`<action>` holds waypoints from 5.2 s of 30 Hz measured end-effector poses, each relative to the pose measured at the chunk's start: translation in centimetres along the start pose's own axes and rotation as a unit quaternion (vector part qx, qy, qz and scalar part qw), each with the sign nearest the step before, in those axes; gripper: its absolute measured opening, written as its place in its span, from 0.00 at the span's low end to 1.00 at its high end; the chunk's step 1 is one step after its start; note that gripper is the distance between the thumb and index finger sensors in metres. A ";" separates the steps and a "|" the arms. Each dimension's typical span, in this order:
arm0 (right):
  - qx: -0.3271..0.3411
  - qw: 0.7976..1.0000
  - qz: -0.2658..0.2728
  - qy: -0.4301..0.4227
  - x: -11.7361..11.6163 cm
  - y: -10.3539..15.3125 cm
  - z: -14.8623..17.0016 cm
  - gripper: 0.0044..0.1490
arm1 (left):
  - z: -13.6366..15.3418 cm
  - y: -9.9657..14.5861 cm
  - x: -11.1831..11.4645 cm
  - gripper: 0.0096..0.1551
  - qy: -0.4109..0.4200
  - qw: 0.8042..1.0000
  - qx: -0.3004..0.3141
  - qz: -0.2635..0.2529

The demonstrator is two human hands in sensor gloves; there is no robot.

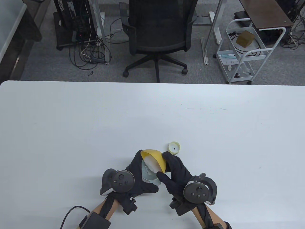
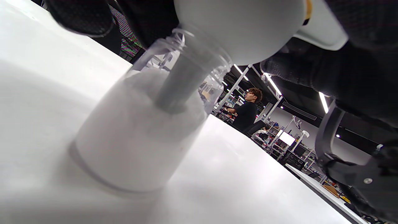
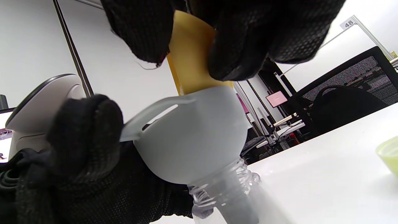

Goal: Unscrew the press dispenser and pour salt into it

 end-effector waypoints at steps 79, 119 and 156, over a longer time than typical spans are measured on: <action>0.005 1.000 -0.013 0.009 -0.1 0.0 -0.1 0.50 | 0.0 0.0 0.0 0.94 0.000 1.000 0.000 0.000; -0.075 0.985 0.019 -0.153 0.0 0.3 2.7 0.49 | -0.1 0.1 0.0 0.94 -0.013 1.000 0.004 0.002; -0.429 0.833 0.190 -0.292 6.3 7.0 17.4 0.41 | -0.2 0.1 0.1 0.94 -0.013 1.000 0.004 0.002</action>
Point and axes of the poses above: the tracker on the back of each hand, its own z axis roughly to the little-finger side, its own y axis roughly from the fingertips to the wrist, x = y × z, the point moved 1 cm from there along -y, roughly from the wrist to the fingertips, and after that the axes turned 5 degrees about x, right-handed, at the moved point
